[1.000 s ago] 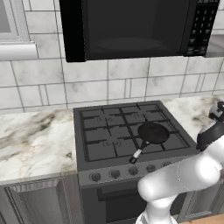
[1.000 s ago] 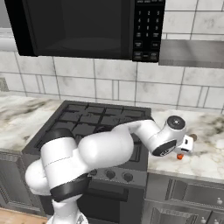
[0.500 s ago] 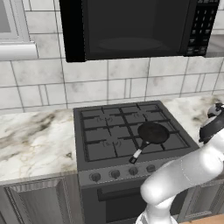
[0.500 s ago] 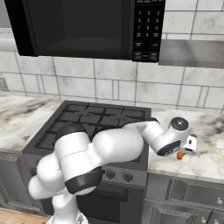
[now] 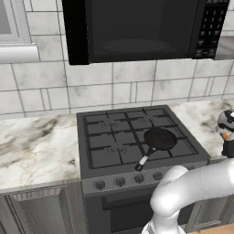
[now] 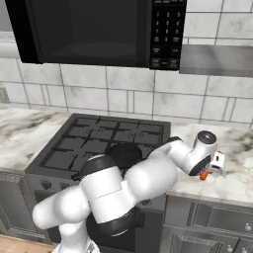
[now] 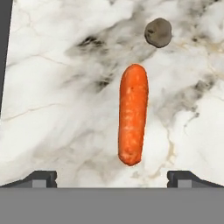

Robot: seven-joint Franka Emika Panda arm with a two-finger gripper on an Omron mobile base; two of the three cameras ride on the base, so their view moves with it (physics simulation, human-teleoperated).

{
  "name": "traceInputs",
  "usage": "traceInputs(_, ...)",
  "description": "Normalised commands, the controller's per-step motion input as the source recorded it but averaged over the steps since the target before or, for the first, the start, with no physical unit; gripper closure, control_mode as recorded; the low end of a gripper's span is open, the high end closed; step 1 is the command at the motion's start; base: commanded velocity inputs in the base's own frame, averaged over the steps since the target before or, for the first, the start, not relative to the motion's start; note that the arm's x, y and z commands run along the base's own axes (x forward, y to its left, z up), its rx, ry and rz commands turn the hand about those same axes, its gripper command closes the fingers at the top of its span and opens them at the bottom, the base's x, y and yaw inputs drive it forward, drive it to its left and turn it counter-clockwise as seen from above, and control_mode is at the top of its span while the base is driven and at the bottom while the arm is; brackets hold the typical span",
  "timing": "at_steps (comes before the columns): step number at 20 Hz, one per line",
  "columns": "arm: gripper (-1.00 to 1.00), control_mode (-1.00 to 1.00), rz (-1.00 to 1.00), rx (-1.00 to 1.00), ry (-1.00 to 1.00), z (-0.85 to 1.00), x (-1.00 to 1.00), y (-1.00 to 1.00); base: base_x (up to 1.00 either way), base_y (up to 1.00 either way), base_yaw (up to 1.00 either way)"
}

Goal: Put the carrot and garlic in the pan. Then turn on the front right burner and set the heat to medium.

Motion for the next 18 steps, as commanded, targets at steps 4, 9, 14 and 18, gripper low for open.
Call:
traceInputs(4,-1.00,-1.00,-0.01,0.00,0.08,-0.24,0.26,0.00,0.00,0.00,0.00)
traceInputs(9,-1.00,-1.00,0.00,0.00,0.04,-0.32,0.17,-0.12,0.00,0.00,0.00)
traceInputs(14,-1.00,-1.00,0.00,0.00,0.00,-0.30,0.17,-0.27,0.00,0.00,0.00)
traceInputs(18,-1.00,-1.00,0.00,0.00,0.00,-0.29,0.17,-0.24,0.00,0.00,0.00)
